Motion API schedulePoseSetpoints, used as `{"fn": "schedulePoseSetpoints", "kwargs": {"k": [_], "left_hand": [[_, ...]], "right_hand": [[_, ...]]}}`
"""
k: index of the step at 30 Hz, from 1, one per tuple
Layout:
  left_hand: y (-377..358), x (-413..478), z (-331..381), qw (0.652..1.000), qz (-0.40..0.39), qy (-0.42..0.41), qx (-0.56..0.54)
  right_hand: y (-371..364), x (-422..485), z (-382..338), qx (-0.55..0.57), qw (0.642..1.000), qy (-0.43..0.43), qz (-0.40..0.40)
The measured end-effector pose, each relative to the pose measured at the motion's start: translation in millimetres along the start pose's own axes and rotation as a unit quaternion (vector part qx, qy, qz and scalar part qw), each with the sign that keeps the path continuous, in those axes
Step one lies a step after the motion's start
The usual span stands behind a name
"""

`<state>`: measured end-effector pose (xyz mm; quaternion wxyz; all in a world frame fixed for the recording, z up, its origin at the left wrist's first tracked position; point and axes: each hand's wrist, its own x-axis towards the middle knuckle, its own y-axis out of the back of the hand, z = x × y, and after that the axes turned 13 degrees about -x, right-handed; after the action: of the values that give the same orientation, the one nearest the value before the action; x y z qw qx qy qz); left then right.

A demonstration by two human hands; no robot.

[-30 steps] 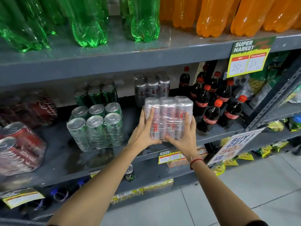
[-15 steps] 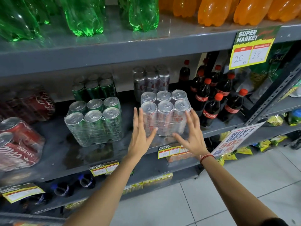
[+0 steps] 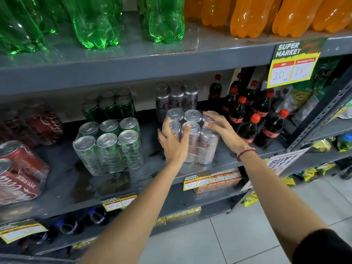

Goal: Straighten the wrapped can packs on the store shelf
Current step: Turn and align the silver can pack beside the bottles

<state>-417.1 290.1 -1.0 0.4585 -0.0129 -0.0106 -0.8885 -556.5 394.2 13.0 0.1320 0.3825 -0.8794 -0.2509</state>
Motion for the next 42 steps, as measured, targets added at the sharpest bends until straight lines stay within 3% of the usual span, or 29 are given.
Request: {"fn": "schedulePoseSetpoints", "kwargs": {"k": [4,8,11,13,16,18,20,23,25,27,34,38,42], "left_hand": [[22,45,4,0.994,-0.105,-0.016,0.038],[27,85,15,0.979,-0.199,0.025,0.041],[27,94,25,0.973,-0.223,0.056,0.018],[27,93,26,0.977,-0.203,0.062,0.005],[27,63,15,0.999,-0.01,0.011,-0.041],[17,14,7,0.994,0.085,-0.027,-0.063],[0,-37,7,0.994,0.078,-0.036,-0.063],[-27,-70,-1,0.998,0.062,-0.021,-0.012],[-39,-67,-1,0.996,0.077,-0.018,0.043],[-48,-65,1,0.992,0.086,-0.012,0.092],[-40,-43,-8,0.99,0.088,-0.029,0.104],[1,-4,-12,0.993,-0.048,-0.067,0.083],[40,47,6,0.968,-0.184,-0.032,0.167]], "right_hand": [[-21,-33,-8,0.0,0.994,-0.024,0.11],[-74,-68,-32,-0.034,0.963,-0.086,0.252],[-101,-80,-51,-0.042,0.96,-0.107,0.257],[-100,-80,-50,-0.021,0.96,-0.105,0.259],[-69,-69,-44,0.025,0.953,-0.075,0.293],[-40,-48,-42,0.007,0.959,-0.061,0.275],[-16,-17,-45,-0.058,0.977,-0.037,0.202],[0,20,-57,-0.102,0.995,-0.003,0.015],[0,34,-61,-0.135,0.986,-0.007,-0.1],[-2,42,-62,-0.194,0.969,-0.012,-0.149],[-8,42,-45,-0.208,0.977,-0.001,-0.051],[-2,35,-25,-0.23,0.972,-0.038,0.01],[-5,14,-25,-0.217,0.972,-0.044,0.079]]}}
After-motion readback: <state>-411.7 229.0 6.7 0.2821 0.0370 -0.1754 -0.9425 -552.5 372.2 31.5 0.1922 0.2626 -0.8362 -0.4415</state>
